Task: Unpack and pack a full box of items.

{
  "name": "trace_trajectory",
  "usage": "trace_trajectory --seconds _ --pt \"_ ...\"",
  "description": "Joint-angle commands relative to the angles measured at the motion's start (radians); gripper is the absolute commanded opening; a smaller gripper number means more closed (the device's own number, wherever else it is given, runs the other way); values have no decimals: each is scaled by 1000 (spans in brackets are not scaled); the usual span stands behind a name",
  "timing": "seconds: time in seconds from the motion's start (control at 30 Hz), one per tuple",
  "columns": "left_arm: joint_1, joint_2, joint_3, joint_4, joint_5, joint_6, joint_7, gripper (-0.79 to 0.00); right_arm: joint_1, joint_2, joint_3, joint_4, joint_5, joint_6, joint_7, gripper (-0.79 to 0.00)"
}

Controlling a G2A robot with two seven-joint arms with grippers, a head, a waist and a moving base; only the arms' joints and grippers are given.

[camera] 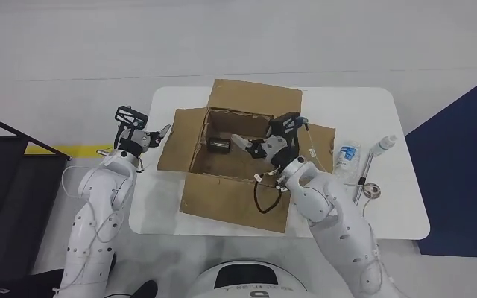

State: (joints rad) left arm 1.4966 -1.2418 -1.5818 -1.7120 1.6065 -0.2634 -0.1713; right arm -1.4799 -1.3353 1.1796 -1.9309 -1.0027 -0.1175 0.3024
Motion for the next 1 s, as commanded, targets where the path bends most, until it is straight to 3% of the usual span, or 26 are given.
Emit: trace_trajectory --seconds 0.0,0.07,0.33,0.43,0.67,0.8,0.97 --pt "0 0 0 0 0 0 0 0 -5 1 0 -31 0 17 21 0" --pt "0 0 0 0 0 0 0 0 -4 0 -1 -45 47 45 106 0" --pt "0 0 0 0 0 0 0 0 -4 1 -5 -38 42 44 118 0" --pt "0 0 0 0 0 0 0 0 101 -7 -61 23 36 75 267 0" --pt "0 0 0 0 0 0 0 0 525 -79 -327 375 44 170 591 0" --pt "0 0 0 0 0 0 0 0 666 -128 -477 540 16 142 659 0" --pt "0 0 0 0 0 0 0 0 746 -172 -564 677 9 119 671 0"
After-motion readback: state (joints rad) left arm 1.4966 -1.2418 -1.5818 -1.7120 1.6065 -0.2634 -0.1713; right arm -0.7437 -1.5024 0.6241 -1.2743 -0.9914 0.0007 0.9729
